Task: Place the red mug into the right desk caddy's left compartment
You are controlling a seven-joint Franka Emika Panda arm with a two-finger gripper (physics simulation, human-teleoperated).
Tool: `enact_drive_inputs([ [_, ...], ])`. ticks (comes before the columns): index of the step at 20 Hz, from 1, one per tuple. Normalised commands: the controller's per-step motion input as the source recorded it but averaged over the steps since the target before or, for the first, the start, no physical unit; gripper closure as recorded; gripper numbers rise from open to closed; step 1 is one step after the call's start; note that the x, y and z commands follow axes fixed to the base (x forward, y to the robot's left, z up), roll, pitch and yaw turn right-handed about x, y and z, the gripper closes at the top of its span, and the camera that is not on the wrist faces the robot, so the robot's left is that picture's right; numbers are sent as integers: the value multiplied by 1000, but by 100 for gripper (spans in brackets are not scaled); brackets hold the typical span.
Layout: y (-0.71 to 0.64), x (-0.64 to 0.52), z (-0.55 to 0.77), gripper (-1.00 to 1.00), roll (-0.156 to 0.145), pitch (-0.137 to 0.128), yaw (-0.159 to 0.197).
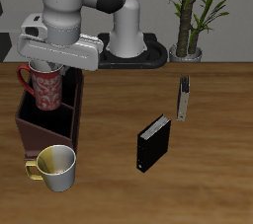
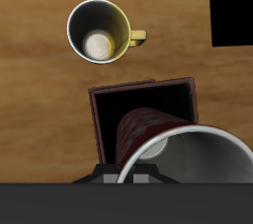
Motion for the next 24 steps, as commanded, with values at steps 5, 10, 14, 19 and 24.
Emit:
enact_drive_inputs([
  [5, 13, 97, -203, 100, -2, 20, -21],
  [10, -58, 104, -262, 100, -18, 29, -18],
  [14, 30, 59, -178, 100, -1, 20, -5],
  [19, -6, 58, -248, 100, -6, 31, -14],
  [24, -34, 74, -284, 100, -12, 31, -25],
])
